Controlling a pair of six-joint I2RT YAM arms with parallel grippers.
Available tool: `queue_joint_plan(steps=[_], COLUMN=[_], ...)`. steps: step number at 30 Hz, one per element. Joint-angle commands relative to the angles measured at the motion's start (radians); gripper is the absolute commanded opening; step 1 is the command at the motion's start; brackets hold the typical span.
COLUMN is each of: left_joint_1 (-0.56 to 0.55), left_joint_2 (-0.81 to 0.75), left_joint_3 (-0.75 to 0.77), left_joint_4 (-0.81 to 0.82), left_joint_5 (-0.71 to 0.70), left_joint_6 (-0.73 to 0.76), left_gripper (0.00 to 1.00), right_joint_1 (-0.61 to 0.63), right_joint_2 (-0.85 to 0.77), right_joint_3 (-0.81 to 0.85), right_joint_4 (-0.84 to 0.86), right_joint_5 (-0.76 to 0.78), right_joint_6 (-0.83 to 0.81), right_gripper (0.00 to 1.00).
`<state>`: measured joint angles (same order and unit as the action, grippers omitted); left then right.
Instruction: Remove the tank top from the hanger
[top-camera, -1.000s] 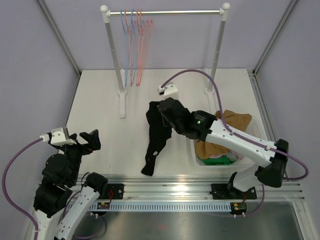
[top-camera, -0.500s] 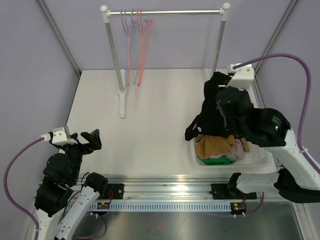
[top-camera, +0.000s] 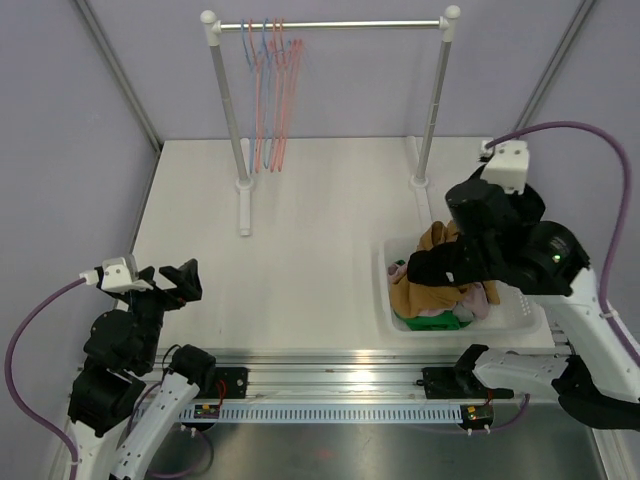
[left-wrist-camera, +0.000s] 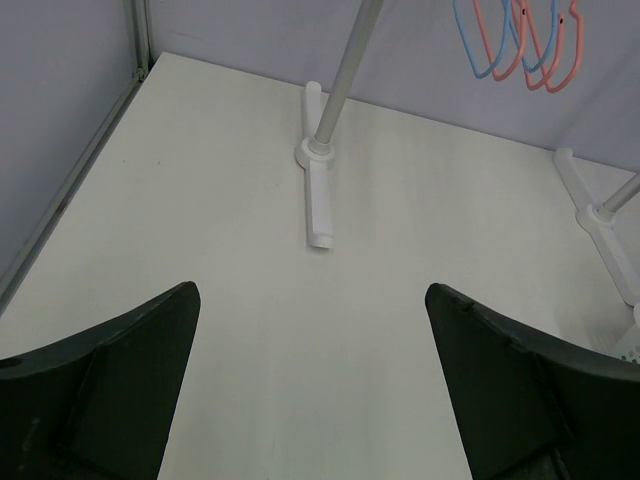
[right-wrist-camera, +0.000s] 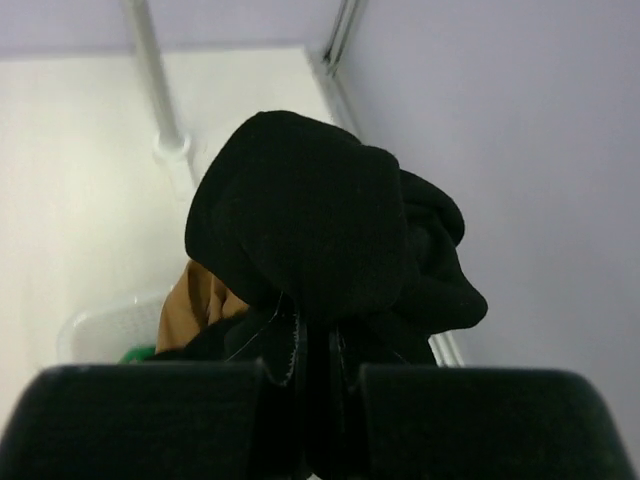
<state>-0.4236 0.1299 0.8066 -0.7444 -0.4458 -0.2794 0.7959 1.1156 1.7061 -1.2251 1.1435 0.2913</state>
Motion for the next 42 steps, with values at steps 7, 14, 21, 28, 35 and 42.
queue_joint_plan(steps=[7, 14, 21, 28, 35, 42], left_joint_1=[0.003, 0.003, 0.003, 0.003, 0.003, 0.003], left_joint_2=[0.0, 0.016, 0.042, 0.008, 0.031, 0.062], left_joint_3=[-0.006, -0.001, 0.003, -0.001, 0.006, 0.02], left_joint_4=[0.054, 0.06, 0.05, 0.046, 0.042, 0.034], left_joint_5=[0.019, 0.016, 0.047, 0.032, 0.028, 0.024], left_joint_6=[0.019, 0.02, 0.023, 0.02, 0.019, 0.011], left_gripper=[0.99, 0.99, 0.99, 0.99, 0.99, 0.99], right_joint_1=[-0.116, -0.383, -0.581, -0.586, -0.604, -0.609], right_joint_2=[-0.004, 0.03, 0.214, 0.423, 0.359, 0.231], right_joint_3=[-0.52, -0.715, -0.758, -0.724, -0.715, -0.53], right_joint_4=[0.154, 0.217, 0.239, 0.168, 0.236, 0.142], right_joint_5=[-0.529, -0.786, -1.019, -1.056, -1.196, -1.024], right_joint_6=[0.337, 0.358, 0.266, 0.227, 0.258, 0.336], right_gripper=[0.0, 0.0, 0.0, 0.0, 0.13, 0.52])
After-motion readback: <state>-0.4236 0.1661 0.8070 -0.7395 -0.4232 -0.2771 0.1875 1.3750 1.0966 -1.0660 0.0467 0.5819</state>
